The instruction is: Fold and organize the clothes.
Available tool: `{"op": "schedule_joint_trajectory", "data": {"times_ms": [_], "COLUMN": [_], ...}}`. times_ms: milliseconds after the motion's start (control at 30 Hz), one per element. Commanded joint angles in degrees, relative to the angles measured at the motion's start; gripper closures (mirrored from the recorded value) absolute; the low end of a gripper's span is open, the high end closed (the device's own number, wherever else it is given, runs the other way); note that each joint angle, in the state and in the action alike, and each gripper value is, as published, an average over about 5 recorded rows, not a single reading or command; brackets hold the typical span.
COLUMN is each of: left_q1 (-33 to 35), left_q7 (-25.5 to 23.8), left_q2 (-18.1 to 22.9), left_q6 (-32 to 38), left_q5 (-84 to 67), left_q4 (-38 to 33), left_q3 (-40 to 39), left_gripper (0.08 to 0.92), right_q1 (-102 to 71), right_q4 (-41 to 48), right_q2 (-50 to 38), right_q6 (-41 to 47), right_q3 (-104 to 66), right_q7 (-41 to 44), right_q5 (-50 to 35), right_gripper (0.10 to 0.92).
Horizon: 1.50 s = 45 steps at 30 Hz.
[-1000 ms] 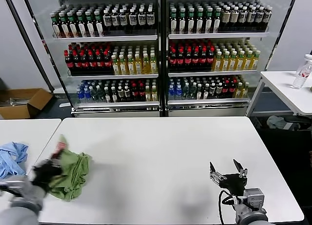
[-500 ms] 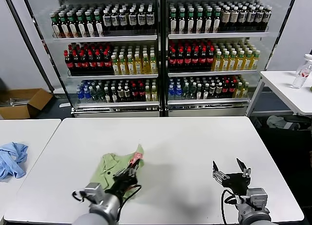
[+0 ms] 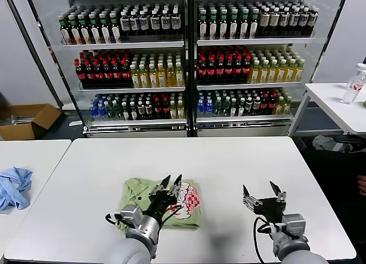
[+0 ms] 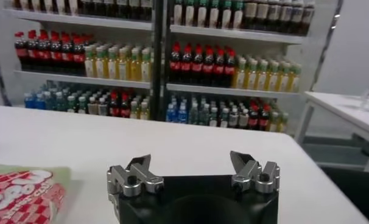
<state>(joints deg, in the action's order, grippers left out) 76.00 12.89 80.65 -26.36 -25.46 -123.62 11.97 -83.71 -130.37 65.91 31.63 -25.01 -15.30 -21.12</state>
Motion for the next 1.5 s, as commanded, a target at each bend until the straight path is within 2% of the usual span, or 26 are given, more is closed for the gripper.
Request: {"op": "schedule_joint_trajectory", "data": {"times_ms": [33,167,400,567,667,1033,1267,1433,1500], "left_q1": [4.2,7.9,10.2,10.0,9.8,9.6,6.1,4.2,4.3], "left_q7": [-12.0,-12.7,-12.7,-12.7,-12.7,-13.0,-17.8,-18.1,-18.2], "left_q2": [-12.2,-13.5,-11.1,-10.5,-10.4,-10.2,-9.5,-7.9,-7.5], "left_q6": [13.7,14.6,15.5,15.1,14.5,13.2,17.0,21.4,25.0], "left_q5": [22.7,22.4,22.8,22.8,22.7,22.5,19.5,21.0,23.5], "left_q4": [3.4,2.8,3.3,3.1,3.1,2.2,7.3,10.5,11.4], "left_q3": [20.1,25.1,24.0,23.3,23.1,22.5,21.8,20.6,20.2], "left_gripper": [0.502,0.389,0.203,0.178,0.177,0.177,0.177,0.177,0.177], "right_q1": [15.0,18.1,20.1,18.7,18.3,18.6,18.6,15.7,13.4], "right_q4": [13.6,20.8,25.6,23.9,23.0,23.0,21.5,19.2,17.1], "right_q2": [6.0,9.0,11.1,9.7,9.5,10.5,7.6,3.8,2.6], "right_q6": [1.5,1.5,1.5,1.5,1.5,0.6,-2.1,-2.8,-3.0], "right_q3": [18.7,24.9,28.1,26.5,25.8,23.6,16.0,8.1,5.8], "right_q7": [-0.8,-0.7,-2.0,-3.9,-4.1,-2.7,1.8,1.5,1.5], "right_q5": [-8.0,-8.3,-10.7,-15.2,-16.6,-14.3,-4.8,-5.4,-5.3], "right_gripper": [0.203,0.203,0.203,0.203,0.237,0.553,0.752,0.88,0.896]}}
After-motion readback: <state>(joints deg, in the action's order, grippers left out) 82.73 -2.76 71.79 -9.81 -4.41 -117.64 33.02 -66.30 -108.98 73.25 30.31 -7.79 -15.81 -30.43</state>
